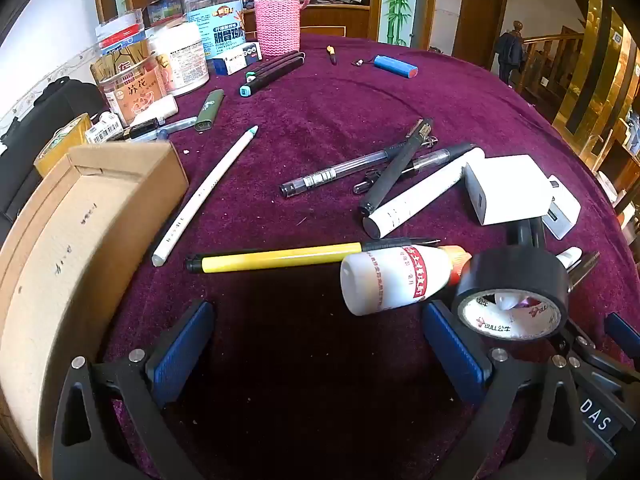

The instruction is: Organize rigid objects

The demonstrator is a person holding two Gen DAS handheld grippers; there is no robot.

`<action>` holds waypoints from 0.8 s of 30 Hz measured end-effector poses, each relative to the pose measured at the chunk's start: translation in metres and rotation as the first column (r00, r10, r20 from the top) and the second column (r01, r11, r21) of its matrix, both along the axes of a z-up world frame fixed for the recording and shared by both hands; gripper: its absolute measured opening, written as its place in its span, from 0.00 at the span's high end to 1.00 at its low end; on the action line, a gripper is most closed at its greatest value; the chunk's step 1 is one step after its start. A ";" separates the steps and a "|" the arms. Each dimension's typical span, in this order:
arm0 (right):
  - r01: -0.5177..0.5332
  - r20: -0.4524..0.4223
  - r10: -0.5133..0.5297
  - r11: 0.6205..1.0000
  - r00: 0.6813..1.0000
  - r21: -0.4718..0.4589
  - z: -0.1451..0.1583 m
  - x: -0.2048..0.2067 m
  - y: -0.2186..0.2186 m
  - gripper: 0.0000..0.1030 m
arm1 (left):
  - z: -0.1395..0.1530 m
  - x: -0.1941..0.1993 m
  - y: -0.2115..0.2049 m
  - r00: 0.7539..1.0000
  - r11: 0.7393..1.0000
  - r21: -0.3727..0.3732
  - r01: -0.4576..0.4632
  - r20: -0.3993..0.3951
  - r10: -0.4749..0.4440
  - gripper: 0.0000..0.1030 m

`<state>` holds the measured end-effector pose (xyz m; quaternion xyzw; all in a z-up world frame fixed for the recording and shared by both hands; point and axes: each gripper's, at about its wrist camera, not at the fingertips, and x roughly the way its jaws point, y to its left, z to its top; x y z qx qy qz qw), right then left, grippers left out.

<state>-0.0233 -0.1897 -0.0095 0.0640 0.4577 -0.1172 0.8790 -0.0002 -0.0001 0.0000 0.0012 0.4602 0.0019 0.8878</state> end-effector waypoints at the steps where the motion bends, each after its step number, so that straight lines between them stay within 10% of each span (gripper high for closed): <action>1: 0.000 0.002 0.000 1.000 1.000 -0.002 0.000 0.000 0.000 0.01 | 0.000 0.000 0.000 1.000 1.000 -0.002 0.000 -0.008 0.000 0.00; 24: 0.000 0.007 0.000 1.000 1.000 -0.005 0.000 0.000 0.000 0.01 | 0.000 0.000 0.000 1.000 1.000 -0.004 0.000 -0.001 0.000 0.00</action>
